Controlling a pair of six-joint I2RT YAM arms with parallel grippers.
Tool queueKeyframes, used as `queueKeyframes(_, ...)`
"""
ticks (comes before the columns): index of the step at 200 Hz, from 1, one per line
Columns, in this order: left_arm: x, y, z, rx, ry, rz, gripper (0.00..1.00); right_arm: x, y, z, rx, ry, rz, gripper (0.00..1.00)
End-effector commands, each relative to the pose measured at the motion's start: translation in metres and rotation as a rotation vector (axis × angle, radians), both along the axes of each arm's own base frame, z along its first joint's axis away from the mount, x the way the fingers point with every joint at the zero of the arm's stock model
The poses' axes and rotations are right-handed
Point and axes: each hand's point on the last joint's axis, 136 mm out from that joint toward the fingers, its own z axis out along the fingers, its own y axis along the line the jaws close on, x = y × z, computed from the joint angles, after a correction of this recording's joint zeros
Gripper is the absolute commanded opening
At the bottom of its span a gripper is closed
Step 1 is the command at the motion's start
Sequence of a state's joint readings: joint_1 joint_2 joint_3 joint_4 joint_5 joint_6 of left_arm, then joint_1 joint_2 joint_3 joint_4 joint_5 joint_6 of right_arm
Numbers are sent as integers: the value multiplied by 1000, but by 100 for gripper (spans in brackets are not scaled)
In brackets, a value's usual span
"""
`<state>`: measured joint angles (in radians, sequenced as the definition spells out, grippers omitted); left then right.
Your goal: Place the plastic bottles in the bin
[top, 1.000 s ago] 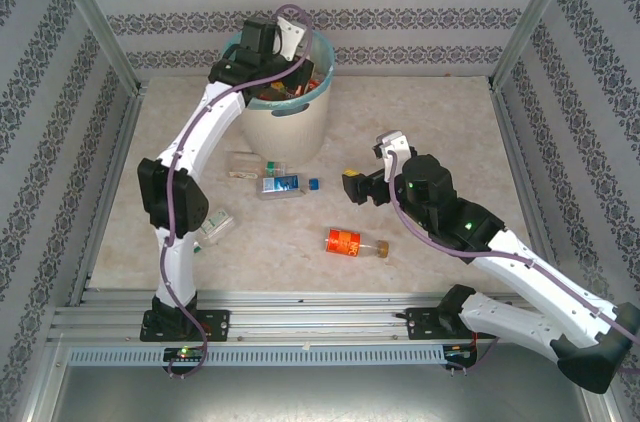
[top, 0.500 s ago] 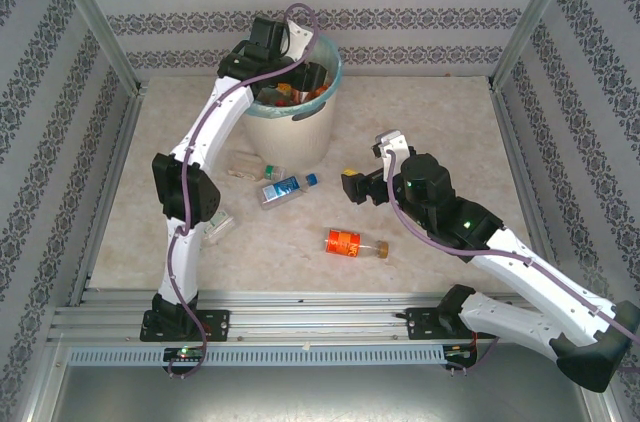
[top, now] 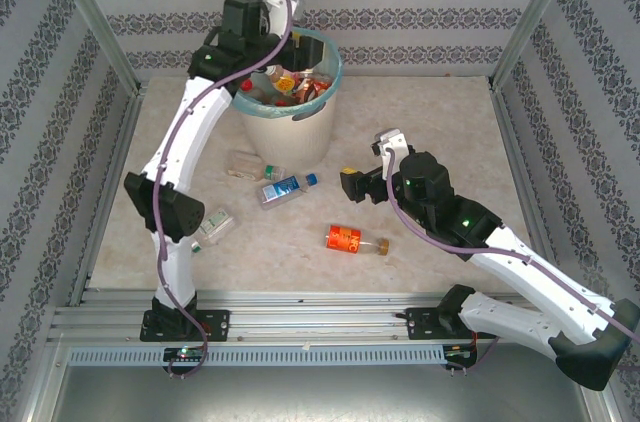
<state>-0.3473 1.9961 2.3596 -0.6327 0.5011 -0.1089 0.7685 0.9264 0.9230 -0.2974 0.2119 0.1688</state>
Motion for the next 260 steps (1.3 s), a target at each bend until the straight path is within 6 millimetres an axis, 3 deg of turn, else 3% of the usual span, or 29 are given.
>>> queueKeyframes(1, -22, -2, 28, -66, -41, -37, 64, -6, 0, 9, 19, 9, 20, 97)
queueKeyframes(32, -55, 9, 40, -90, -126, -43, 63, -27, 10, -29, -164, 89, 206, 95)
queueKeyframes(62, -98, 20, 34, -115, -235, -57, 63, -65, 26, -86, -363, 187, 513, 95)
queueKeyframes(85, -137, 24, 18, -122, -312, -110, 65, -86, 29, -127, -472, 212, 665, 97)
queueKeyframes(134, -197, 28, -43, -16, -305, -252, 66, -90, 15, -197, -659, 316, 725, 97)
queueKeyframes(161, -207, 33, -70, 37, -261, -261, 67, -86, 16, -218, -710, 356, 738, 96)
queueKeyframes(185, -207, 37, -81, 67, -253, -247, 67, -81, 18, -229, -747, 377, 741, 95)
queueKeyframes(260, -209, 40, -76, 73, -313, -236, 69, -71, 20, -264, -832, 443, 746, 86)
